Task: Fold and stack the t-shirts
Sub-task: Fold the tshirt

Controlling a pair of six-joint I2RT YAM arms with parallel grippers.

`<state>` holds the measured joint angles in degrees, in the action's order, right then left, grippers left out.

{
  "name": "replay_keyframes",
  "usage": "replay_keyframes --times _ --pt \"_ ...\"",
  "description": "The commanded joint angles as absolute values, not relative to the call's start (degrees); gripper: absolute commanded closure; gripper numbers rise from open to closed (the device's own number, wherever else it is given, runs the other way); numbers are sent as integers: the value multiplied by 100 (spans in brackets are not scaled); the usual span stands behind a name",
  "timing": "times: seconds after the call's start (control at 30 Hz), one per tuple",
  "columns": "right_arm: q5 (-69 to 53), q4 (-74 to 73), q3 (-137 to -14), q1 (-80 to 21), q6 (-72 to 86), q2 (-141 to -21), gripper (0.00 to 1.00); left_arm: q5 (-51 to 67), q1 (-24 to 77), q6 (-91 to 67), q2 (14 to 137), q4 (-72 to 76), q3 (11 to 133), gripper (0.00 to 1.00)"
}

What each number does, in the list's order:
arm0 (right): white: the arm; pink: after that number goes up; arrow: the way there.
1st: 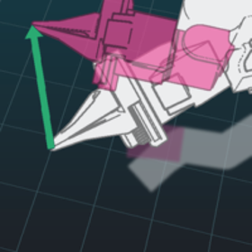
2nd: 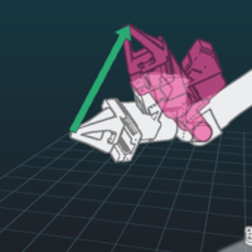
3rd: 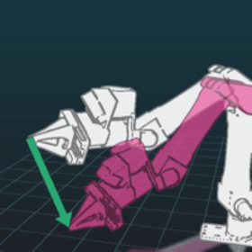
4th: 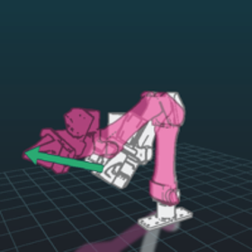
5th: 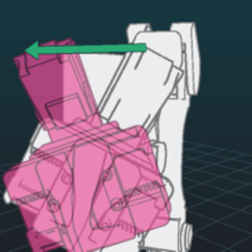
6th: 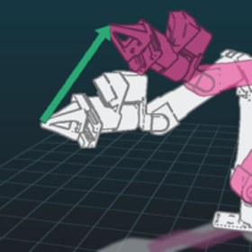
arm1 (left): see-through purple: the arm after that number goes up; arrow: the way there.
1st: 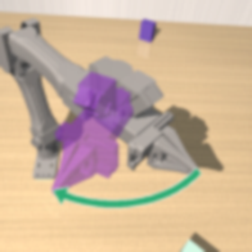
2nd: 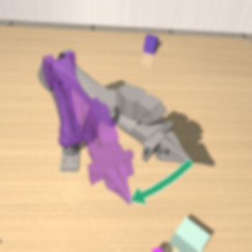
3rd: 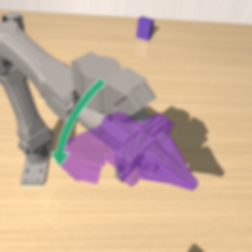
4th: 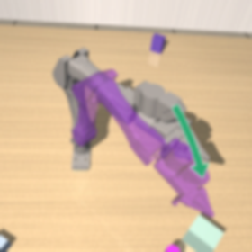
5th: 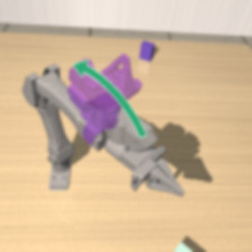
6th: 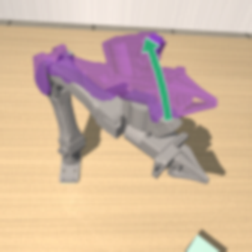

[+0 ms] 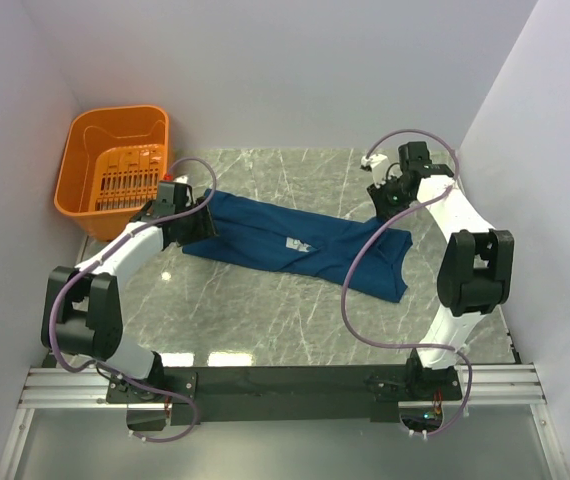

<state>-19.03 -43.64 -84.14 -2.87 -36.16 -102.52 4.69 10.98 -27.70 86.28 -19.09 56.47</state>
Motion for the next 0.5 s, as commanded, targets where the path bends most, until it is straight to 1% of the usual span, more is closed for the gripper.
replay_keyframes --times 0.0,0.03,0.07,0.13,0.2,0.3,0.37,0.47 --pt "-1285 -4017 -8534 -334 -3000 -10186 63 475 1125 -2734 8341 -1696 5660 35" --pt "-1188 -3947 -8543 -308 -2910 -10108 50 475 1125 -2707 8306 -1714 5669 35" --pt "-1091 -3911 -8534 -282 -2753 -10012 44 483 1125 -2681 8245 -1731 5660 35" --pt "-1142 -3955 -8455 -185 -2690 -9653 34 449 1125 -2654 8148 -1731 5634 34" --pt "-1509 -4200 -8333 -36 -2812 -9441 33 457 1125 -2654 8007 -1714 5529 34" --pt "-2116 -5365 -8009 122 -3330 -9150 34 518 1125 -2777 7849 -1688 5301 34" --pt "-2249 -5746 -7675 141 -3724 -8913 36 554 1125 -2865 7718 -1644 5160 34" --pt "-2136 -6029 -6710 158 -3902 -8553 39 598 1125 -3058 7533 -1609 4887 35"
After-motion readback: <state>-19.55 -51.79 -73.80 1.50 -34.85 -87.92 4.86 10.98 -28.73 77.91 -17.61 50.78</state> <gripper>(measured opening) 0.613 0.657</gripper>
